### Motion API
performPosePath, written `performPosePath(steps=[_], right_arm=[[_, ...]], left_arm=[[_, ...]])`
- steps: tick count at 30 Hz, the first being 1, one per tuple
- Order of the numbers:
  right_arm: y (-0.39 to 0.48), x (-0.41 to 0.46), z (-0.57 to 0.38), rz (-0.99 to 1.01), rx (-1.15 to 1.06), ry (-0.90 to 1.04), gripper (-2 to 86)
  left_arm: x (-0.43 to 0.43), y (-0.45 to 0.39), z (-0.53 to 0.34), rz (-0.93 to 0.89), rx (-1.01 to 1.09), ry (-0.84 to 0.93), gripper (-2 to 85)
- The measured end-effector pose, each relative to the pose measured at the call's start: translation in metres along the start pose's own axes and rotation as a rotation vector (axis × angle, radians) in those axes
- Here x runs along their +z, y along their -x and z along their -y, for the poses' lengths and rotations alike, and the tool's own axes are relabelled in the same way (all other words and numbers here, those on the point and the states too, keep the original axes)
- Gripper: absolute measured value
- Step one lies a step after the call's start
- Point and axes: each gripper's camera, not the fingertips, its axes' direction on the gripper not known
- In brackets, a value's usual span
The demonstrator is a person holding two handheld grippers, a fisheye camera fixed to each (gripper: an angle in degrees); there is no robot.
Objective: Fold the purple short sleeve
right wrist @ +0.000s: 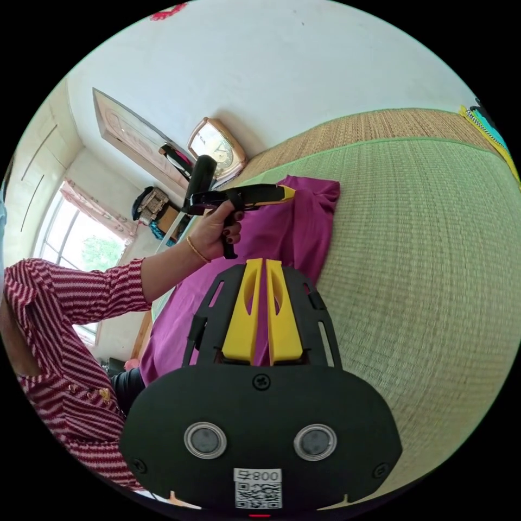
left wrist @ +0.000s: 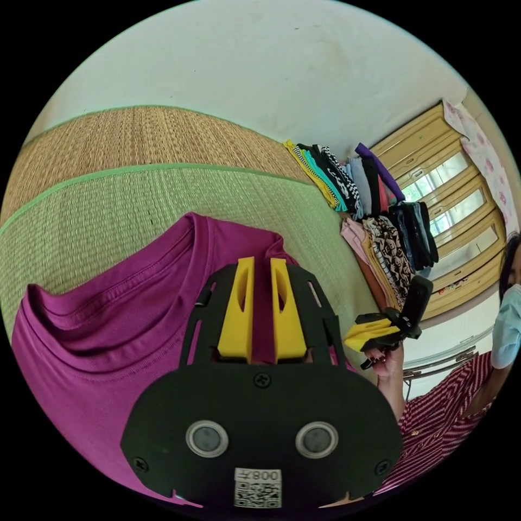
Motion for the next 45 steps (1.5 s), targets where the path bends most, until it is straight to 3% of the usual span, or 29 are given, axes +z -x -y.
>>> performPosePath(steps=[6, 14, 19, 26, 32, 37, 45], right_arm=[[-0.005, -0.003, -0.002, -0.069, 0.038, -0.014, 0.2], [-0.003, -0.002, -0.002, -0.225, 0.084, -0.024, 0.6], [-0.015, 0.003, -0.005, -0.189, 0.108, -0.016, 0.6], [-0.022, 0.003, -0.006, -0.185, 0.116, -0.01, 0.4], [-0.029, 0.004, -0.007, -0.172, 0.123, -0.001, 0.1], [-0.034, 0.005, -0.008, -0.16, 0.13, 0.003, 0.1], [-0.04, -0.005, -0.011, -0.136, 0.138, -0.036, 0.1]], left_arm=[[-0.012, 0.008, -0.009, -0.035, 0.033, -0.022, 6.7], [0.038, 0.003, -0.014, -0.119, 0.125, 0.177, 7.3], [0.06, 0.015, -0.007, -0.124, 0.124, 0.218, 3.3], [0.054, 0.037, 0.001, -0.145, 0.106, 0.134, 1.7], [0.09, 0.033, 0.0, -0.087, 0.206, 0.244, 5.5], [0.114, 0.037, 0.002, -0.023, 0.259, 0.29, 1.9], [0.113, 0.073, -0.022, -0.094, 0.184, 0.159, 0.6]])
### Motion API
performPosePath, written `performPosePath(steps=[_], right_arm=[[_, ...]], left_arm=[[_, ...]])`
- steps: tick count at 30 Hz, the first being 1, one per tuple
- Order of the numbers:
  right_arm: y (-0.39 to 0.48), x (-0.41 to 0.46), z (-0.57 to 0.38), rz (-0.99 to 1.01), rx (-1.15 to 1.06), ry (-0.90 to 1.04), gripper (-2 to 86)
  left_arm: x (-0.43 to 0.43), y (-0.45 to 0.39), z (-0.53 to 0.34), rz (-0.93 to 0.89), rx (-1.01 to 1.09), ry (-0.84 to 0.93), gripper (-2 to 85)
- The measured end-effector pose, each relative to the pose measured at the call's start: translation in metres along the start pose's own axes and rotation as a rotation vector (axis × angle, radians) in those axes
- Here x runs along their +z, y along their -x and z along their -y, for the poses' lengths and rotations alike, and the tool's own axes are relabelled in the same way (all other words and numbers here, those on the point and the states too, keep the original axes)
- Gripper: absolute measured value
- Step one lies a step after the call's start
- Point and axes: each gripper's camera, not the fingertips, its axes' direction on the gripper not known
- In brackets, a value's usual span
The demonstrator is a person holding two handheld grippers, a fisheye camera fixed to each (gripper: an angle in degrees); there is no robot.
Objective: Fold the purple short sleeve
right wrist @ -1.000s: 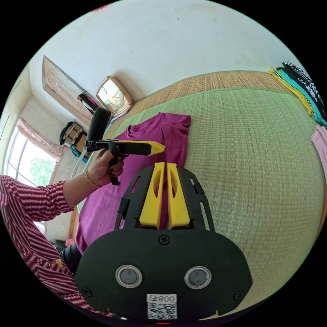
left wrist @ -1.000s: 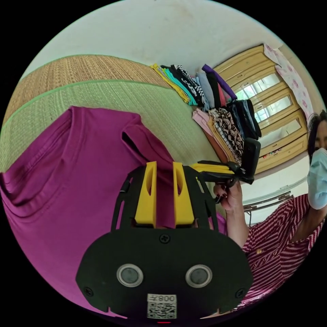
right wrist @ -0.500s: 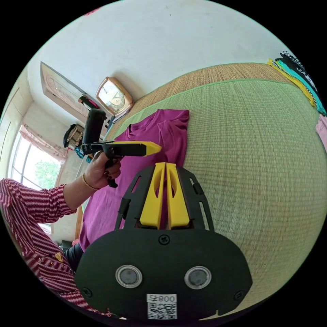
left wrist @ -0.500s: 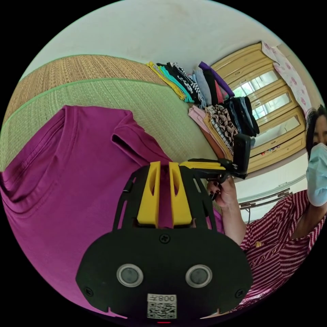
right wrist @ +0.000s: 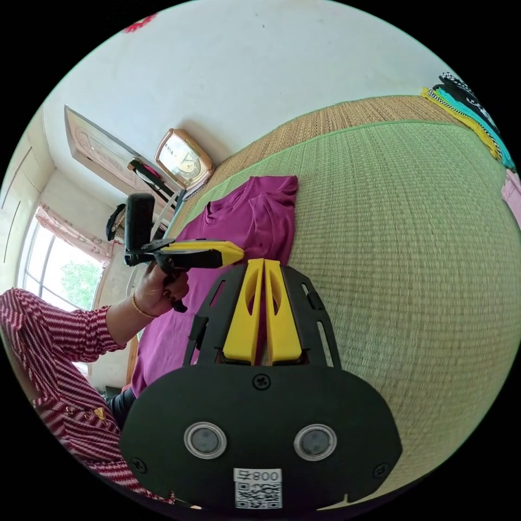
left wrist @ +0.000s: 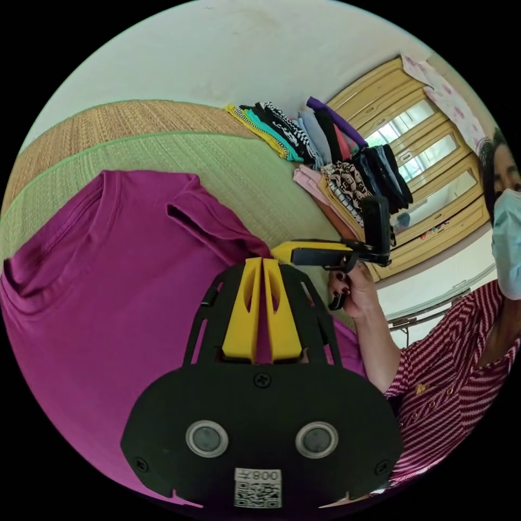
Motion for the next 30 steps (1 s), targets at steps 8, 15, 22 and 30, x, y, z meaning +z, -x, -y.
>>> performPosePath(steps=[8, 15, 22, 30], right_arm=[[0.03, 0.016, 0.015, 0.0, -0.093, 0.056, 0.1], [0.02, 0.038, 0.019, -0.022, -0.063, 0.123, 0.0], [0.01, 0.036, 0.022, -0.035, -0.048, 0.114, 0.1], [0.004, 0.037, 0.026, -0.045, -0.05, 0.115, 0.1]], left_arm=[[0.012, 0.038, -0.01, 0.021, -0.026, -0.046, 1.5], [0.041, 0.099, 0.029, 0.151, -0.096, -0.109, 1.0], [0.108, 0.137, 0.056, 0.164, -0.065, -0.027, 0.3], [0.141, 0.175, 0.037, 0.205, -0.063, -0.015, 0.2]])
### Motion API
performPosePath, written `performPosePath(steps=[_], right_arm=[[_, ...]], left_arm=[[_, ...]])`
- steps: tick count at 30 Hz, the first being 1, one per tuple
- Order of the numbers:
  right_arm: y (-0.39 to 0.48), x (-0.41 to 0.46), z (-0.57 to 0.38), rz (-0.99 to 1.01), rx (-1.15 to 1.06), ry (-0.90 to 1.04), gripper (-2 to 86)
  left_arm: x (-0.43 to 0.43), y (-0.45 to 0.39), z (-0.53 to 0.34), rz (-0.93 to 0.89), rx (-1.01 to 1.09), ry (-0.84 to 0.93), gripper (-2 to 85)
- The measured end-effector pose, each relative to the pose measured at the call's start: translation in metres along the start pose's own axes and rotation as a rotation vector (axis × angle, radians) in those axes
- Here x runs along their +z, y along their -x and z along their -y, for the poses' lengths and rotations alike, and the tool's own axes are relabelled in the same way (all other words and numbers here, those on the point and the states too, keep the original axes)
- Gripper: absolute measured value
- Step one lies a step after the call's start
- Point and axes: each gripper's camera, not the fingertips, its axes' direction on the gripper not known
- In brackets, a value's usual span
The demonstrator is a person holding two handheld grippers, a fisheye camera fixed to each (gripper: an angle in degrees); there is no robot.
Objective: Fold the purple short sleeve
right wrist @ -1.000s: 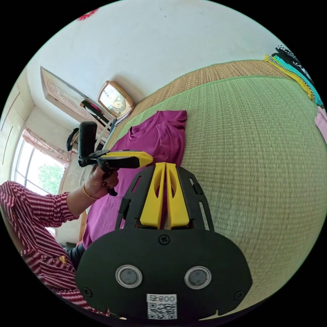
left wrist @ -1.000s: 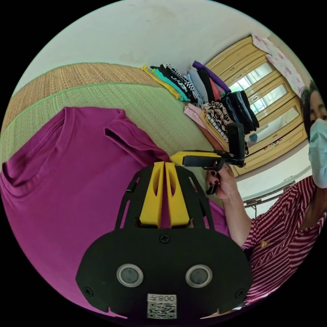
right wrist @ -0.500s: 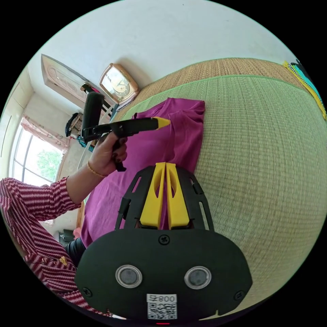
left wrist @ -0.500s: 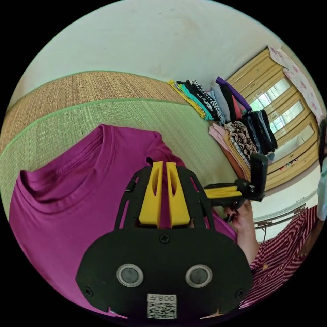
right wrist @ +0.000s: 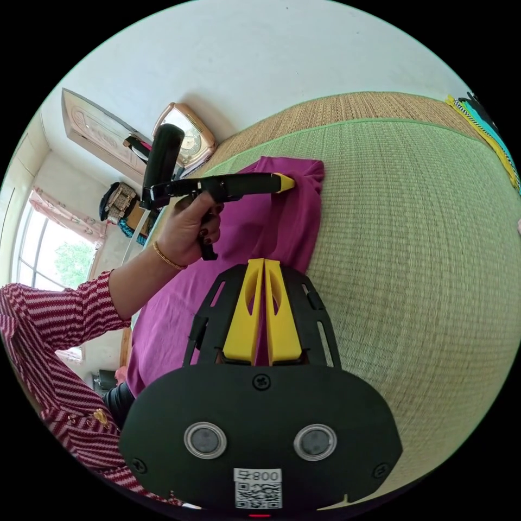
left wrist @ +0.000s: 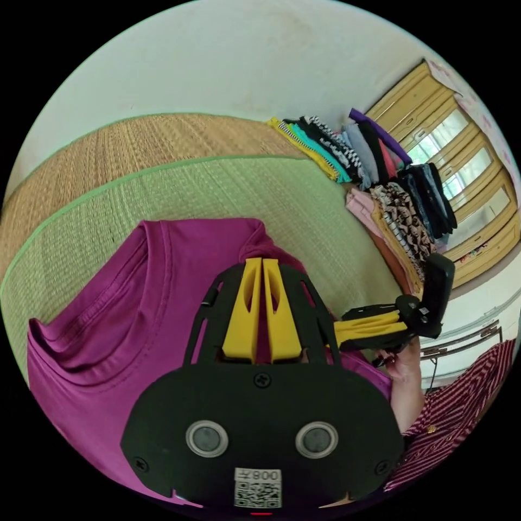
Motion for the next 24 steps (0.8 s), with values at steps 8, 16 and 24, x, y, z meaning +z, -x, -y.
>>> performPosePath(steps=[8, 16, 24], right_arm=[[-0.027, -0.008, -0.003, 0.066, 0.047, -0.024, 0.1], [-0.12, -0.027, -0.039, 0.535, 0.236, -0.253, 0.0], [-0.13, -0.033, -0.051, 0.57, 0.318, -0.381, 0.1]], left_arm=[[0.005, 0.045, -0.072, -0.123, -0.07, -0.128, 1.0], [-0.043, 0.113, -0.262, -0.093, -0.438, -0.311, 5.2], [-0.074, 0.162, -0.424, 0.201, -0.79, -0.466, 9.8]])
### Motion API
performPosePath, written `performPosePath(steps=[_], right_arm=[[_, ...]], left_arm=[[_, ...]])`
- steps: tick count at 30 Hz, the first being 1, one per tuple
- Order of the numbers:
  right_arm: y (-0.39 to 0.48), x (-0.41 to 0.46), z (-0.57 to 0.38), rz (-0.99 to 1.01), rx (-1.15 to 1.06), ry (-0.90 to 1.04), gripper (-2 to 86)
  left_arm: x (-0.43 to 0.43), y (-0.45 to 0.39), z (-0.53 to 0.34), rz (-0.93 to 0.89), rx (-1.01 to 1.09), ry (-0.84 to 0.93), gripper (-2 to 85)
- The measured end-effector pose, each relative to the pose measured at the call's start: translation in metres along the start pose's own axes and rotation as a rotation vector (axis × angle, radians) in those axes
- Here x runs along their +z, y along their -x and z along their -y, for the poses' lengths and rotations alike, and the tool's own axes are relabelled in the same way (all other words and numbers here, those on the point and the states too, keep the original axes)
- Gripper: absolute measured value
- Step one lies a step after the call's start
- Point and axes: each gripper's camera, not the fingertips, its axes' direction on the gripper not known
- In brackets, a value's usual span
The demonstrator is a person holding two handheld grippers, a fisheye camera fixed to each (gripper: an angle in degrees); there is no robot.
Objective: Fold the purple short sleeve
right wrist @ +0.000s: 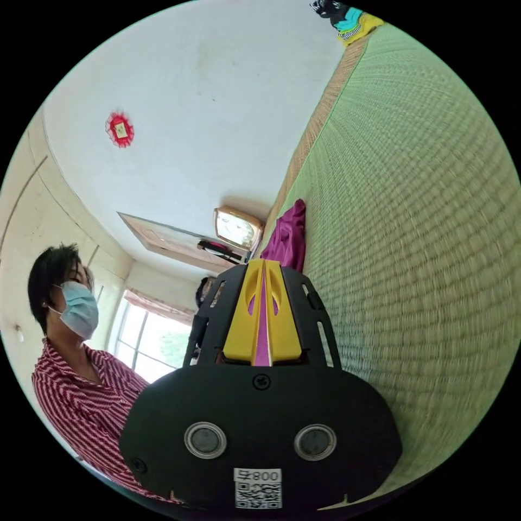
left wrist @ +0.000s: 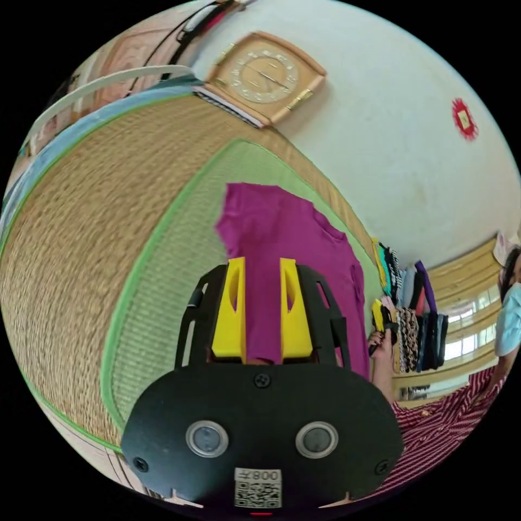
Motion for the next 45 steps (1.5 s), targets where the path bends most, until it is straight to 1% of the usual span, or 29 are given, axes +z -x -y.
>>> performPosePath(steps=[2, 5, 7, 8, 10, 11, 13, 14, 16, 17, 19, 22, 25, 26, 29, 32, 34, 36, 39, 42, 45], right_arm=[[0.016, 0.013, 0.003, -0.065, -0.004, 0.018, 0.3], [0.074, 0.067, 0.011, -0.136, -0.127, 0.102, 0.8], [0.124, 0.149, 0.016, -0.173, -0.242, 0.255, 1.5], [0.135, 0.174, 0.015, -0.172, -0.272, 0.306, 1.8], [0.171, 0.281, 0.007, -0.178, -0.366, 0.498, 2.6], [0.18, 0.307, 0.003, -0.176, -0.392, 0.538, 2.9], [0.207, 0.408, -0.012, -0.216, -0.484, 0.656, 3.7], [0.213, 0.431, -0.016, -0.221, -0.499, 0.685, 4.0], [0.239, 0.519, -0.033, -0.218, -0.579, 0.786, 5.3], [0.246, 0.539, -0.038, -0.236, -0.605, 0.806, 5.6], [0.271, 0.615, -0.068, -0.371, -0.728, 0.88, 6.6], [0.287, 0.686, -0.11, -0.533, -0.88, 0.941, 7.3], [0.278, 0.732, -0.141, -0.644, -0.935, 1.0, 7.9], [0.275, 0.738, -0.145, -0.654, -0.934, 1.014, 7.6], [0.27, 0.744, -0.15, -0.675, -0.937, 0.971, 4.8], [0.267, 0.735, -0.136, -0.598, -0.877, 0.971, 3.4], [0.27, 0.697, -0.111, -0.483, -0.81, 0.886, 2.7], [0.265, 0.659, -0.09, -0.425, -0.753, 0.813, 2.5], [0.23, 0.6, -0.063, -0.329, -0.592, 0.74, 2.3], [0.189, 0.57, -0.055, -0.344, -0.471, 0.727, 2.1], [0.177, 0.555, -0.054, -0.389, -0.452, 0.7, 1.9]], left_arm=[[0.012, 0.026, -0.007, 0.009, -0.035, -0.011, 10.4], [0.033, 0.053, -0.011, -0.025, -0.063, -0.033, 10.7], [0.046, 0.072, -0.012, -0.054, -0.091, -0.047, 10.3], [0.053, 0.085, -0.013, -0.091, -0.11, -0.065, 9.7], [0.066, 0.1, -0.014, -0.149, -0.124, -0.059, 8.3], [0.074, 0.106, -0.014, -0.155, -0.127, -0.044, 6.6], [0.085, 0.113, -0.016, -0.182, -0.107, -0.025, 4.6], [0.09, 0.115, -0.018, -0.191, -0.092, -0.025, 3.8], [0.095, 0.118, -0.021, -0.202, -0.071, -0.029, 3.1], [0.099, 0.12, -0.024, -0.218, -0.058, -0.031, 2.8], [0.105, 0.122, -0.029, -0.225, -0.042, -0.028, 2.6], [0.117, 0.123, -0.035, -0.214, -0.003, -0.015, 2.4], [0.127, 0.123, -0.038, -0.201, 0.037, 0.0, 2.4], [0.13, 0.122, -0.039, -0.189, 0.053, 0.0, 2.3], [0.137, 0.119, -0.041, -0.16, 0.101, 0.004, 2.2], [0.14, 0.109, -0.044, -0.127, 0.167, -0.003, 2.0], [0.142, 0.1, -0.048, -0.119, 0.22, -0.008, 1.9], [0.145, 0.089, -0.054, -0.114, 0.282, -0.002, 1.8], [0.163, 0.073, -0.065, -0.059, 0.374, 0.059, 1.7], [0.18, 0.066, -0.072, -0.043, 0.41, 0.121, 1.8], [0.189, 0.061, -0.076, -0.012, 0.446, 0.163, 2.4]])
